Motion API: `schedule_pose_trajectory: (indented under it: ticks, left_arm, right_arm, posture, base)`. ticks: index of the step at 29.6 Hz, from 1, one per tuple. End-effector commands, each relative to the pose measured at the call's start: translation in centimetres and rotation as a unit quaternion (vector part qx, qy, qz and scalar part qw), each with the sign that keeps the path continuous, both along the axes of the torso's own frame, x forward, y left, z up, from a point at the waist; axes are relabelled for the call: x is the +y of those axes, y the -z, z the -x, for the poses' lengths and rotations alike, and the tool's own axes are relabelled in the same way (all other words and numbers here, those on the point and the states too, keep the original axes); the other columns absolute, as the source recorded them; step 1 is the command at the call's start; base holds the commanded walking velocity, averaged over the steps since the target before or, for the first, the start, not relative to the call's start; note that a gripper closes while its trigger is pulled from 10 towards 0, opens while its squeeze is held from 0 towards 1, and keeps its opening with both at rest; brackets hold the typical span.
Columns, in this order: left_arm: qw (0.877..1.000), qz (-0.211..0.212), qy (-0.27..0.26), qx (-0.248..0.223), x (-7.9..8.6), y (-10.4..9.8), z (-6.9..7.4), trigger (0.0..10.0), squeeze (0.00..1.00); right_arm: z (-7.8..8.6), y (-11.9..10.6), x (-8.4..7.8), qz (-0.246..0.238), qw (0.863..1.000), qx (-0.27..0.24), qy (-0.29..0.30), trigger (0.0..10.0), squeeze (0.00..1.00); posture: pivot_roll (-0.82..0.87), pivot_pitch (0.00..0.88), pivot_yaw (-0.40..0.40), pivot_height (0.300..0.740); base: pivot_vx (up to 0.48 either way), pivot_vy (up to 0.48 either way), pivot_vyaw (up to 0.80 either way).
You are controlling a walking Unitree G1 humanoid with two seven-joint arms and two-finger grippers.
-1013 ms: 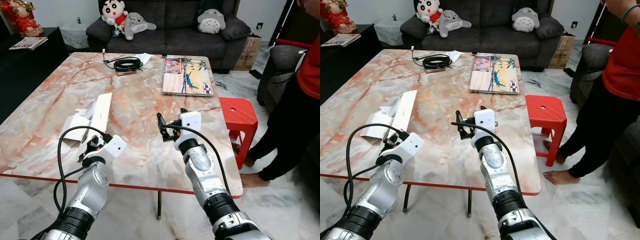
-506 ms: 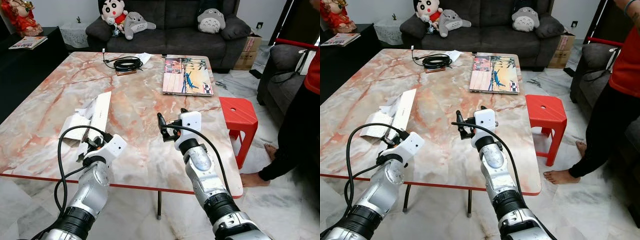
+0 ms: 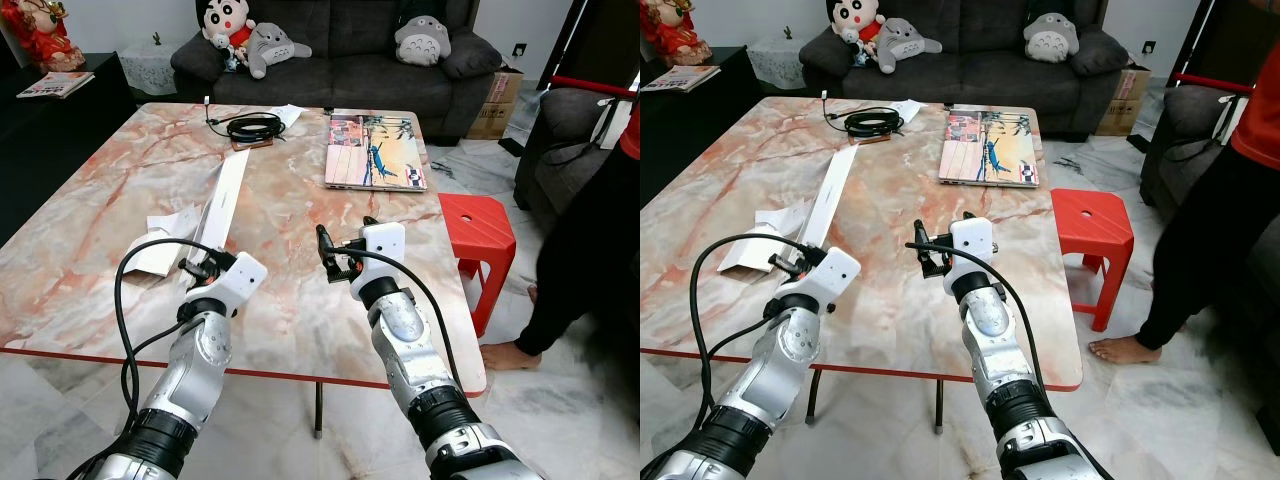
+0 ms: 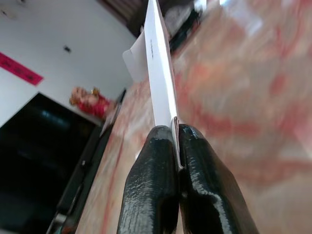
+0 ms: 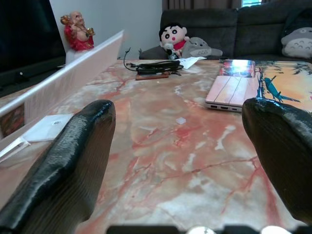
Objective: Picking trash to rubbish bin
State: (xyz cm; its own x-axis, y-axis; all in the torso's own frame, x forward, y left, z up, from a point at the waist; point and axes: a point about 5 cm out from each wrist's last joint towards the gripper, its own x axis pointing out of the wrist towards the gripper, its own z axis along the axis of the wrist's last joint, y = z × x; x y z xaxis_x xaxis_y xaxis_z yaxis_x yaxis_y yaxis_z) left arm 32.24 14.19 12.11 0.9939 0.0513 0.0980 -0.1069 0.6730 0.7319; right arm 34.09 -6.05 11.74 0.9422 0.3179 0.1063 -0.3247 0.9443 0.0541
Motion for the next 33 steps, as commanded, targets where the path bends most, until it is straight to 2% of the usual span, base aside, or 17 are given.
schedule_pose_trajectory:
  ticks: [1, 3, 4, 5, 7, 11, 14, 22, 30, 33]
  left_arm:
    - [0.997, 0.04, 0.046, -0.056, -1.6, -1.8, 0.0, 10.0, 0.0]
    - [0.992, 0.07, 0.063, -0.083, -2.3, -2.5, 0.2, 10.0, 0.0]
    - [0.986, 0.117, 0.068, -0.093, -2.6, -2.9, 0.3, 10.0, 0.0]
    - [0.984, 0.133, 0.069, -0.094, -2.6, -3.0, 0.3, 10.0, 0.0]
    - [0.97, 0.209, 0.062, -0.111, -2.4, -3.7, 0.1, 10.0, 0.0]
    - [0.957, 0.25, 0.076, -0.128, -2.1, -4.2, -0.2, 10.0, 0.0]
    - [0.942, 0.297, 0.079, -0.136, -1.5, -4.5, -0.4, 10.0, 0.0]
    - [0.942, 0.298, 0.082, -0.133, -0.8, -3.8, 0.0, 10.0, 0.0]
    - [0.944, 0.294, 0.077, -0.13, 0.4, -3.1, 0.7, 10.0, 0.0]
    - [0.946, 0.284, 0.093, -0.126, 0.6, -3.0, 1.2, 10.0, 0.0]
  right_arm:
    - [-0.2, -0.6, 0.1, -0.005, 1.0, -0.014, 0.001, 10.0, 0.0]
    - [-0.2, -1.0, 0.0, -0.012, 1.0, -0.025, 0.007, 10.0, 0.0]
    - [-0.2, -1.3, -0.1, -0.016, 0.999, -0.033, 0.009, 10.0, 0.0]
    - [-0.2, -1.3, -0.1, -0.017, 0.999, -0.035, 0.01, 10.0, 0.0]
    - [-0.2, -1.8, -0.3, -0.027, 0.998, -0.051, 0.014, 10.0, 0.0]
    - [-0.3, -2.4, -0.7, -0.031, 0.997, -0.066, 0.022, 10.0, 0.0]
    - [-0.5, -2.6, -1.1, -0.028, 0.997, -0.072, 0.03, 10.0, 0.0]
    - [-0.7, -3.2, -1.4, -0.028, 0.995, -0.085, 0.035, 10.0, 0.0]
    - [-0.8, -3.5, -3.0, -0.011, 0.994, -0.099, 0.045, 10.0, 0.0]
    - [-0.8, -3.2, -3.9, -0.001, 0.994, -0.096, 0.056, 10.0, 0.0]
  posture:
    - [-0.01, 0.0, -0.003, 0.74]
    - [-0.01, 0.0, -0.001, 0.74]
    - [-0.01, 0.0, -0.001, 0.74]
    - [-0.01, 0.0, -0.001, 0.74]
    - [-0.02, 0.0, 0.0, 0.74]
    - [-0.03, 0.0, 0.002, 0.74]
    - [-0.03, 0.0, 0.003, 0.74]
    - [-0.03, 0.0, 0.005, 0.74]
    - [-0.03, 0.0, 0.003, 0.74]
    - [-0.03, 0.0, 0.003, 0.74]
  base:
    - [0.0, 0.0, 0.0]
    - [0.0, 0.0, 0.0]
    - [0.0, 0.0, 0.0]
    - [0.0, 0.0, 0.0]
    - [0.0, 0.0, 0.0]
    - [0.0, 0.0, 0.0]
    - [0.0, 0.0, 0.0]
    - [0.0, 0.0, 0.0]
    - [0.0, 0.0, 0.0]
    - [0.0, 0.0, 0.0]
